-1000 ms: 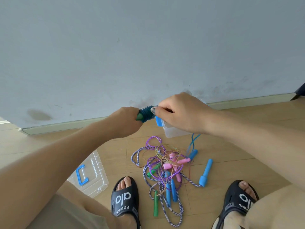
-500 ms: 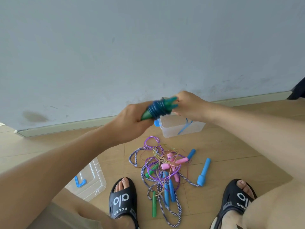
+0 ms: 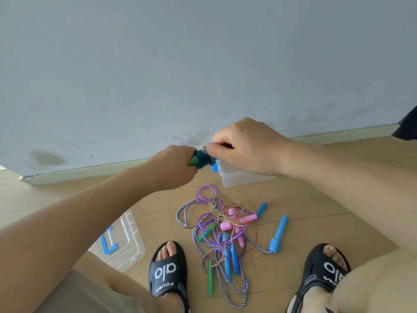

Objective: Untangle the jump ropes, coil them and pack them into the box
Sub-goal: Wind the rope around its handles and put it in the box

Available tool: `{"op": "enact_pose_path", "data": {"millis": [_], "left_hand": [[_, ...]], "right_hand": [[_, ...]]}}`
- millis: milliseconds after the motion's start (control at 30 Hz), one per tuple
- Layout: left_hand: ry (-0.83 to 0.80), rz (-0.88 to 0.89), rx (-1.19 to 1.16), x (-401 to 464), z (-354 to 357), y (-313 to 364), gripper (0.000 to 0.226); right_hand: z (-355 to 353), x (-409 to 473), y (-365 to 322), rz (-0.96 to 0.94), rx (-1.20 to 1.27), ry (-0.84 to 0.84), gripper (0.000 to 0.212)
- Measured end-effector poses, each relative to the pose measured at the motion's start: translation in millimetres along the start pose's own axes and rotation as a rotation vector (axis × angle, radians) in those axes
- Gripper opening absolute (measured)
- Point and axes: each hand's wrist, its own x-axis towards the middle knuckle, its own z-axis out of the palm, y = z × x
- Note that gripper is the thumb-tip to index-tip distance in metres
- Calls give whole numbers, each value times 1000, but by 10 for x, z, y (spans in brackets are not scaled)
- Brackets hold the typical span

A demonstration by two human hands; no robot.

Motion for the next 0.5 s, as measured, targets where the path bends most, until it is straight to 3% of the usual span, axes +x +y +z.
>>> {"op": "enact_pose_path", "data": {"millis": [133,267,400,500], "left_hand": [[5,239,5,-81,32,119,6],[89,407,16,-115,13,114,10],[191,492,-74,-132,34,57,10],[289,394,-310,-128,0,64,9]], "right_hand": [[5,146,146,39,109,8,56],[35,172,344,130,270,-89,56],[173,113,364,220,546,-209,53],[240,72,383,348,643,-159,43]]}}
